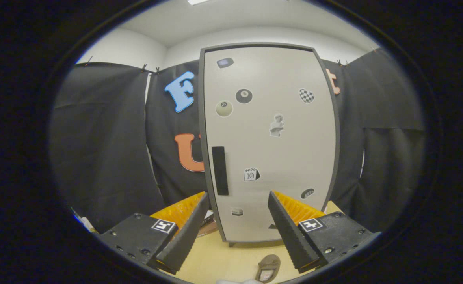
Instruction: Open the shoe cabinet door, grab the shoes and put them into the shoe cabinet, then close the shoe cabinet door.
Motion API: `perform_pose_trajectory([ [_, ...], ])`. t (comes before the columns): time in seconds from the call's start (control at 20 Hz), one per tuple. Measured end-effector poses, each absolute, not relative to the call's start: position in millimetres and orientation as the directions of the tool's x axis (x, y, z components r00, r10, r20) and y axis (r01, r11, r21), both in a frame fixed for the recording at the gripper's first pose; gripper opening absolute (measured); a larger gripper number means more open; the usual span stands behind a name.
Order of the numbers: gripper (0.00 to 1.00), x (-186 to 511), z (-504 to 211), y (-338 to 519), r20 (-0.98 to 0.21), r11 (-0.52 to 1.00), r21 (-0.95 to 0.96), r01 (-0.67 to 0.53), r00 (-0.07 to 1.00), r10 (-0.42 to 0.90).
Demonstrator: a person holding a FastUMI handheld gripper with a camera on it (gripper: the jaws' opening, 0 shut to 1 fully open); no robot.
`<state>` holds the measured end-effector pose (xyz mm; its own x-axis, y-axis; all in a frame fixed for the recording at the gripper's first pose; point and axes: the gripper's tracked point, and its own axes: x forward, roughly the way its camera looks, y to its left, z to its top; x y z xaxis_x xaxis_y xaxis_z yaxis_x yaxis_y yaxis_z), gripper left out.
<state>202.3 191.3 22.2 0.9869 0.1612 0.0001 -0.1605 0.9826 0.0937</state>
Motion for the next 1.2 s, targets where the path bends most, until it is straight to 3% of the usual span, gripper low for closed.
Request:
perform_pose_trajectory([
  [0.65, 0.98, 343, 8, 241, -0.081, 0.981, 0.105, -0.166, 0.981, 0.175],
  [1.05, 0.59, 356, 10, 253, -0.078, 0.983, 0.098, -0.156, 0.983, 0.164],
  [1.1, 0.42, 355, 9, 252, -0.08, 0.986, 0.074, -0.149, 0.985, 0.155],
  [1.2, 0.4, 353, 8, 248, -0.084, 0.989, 0.051, -0.136, 0.987, 0.14],
])
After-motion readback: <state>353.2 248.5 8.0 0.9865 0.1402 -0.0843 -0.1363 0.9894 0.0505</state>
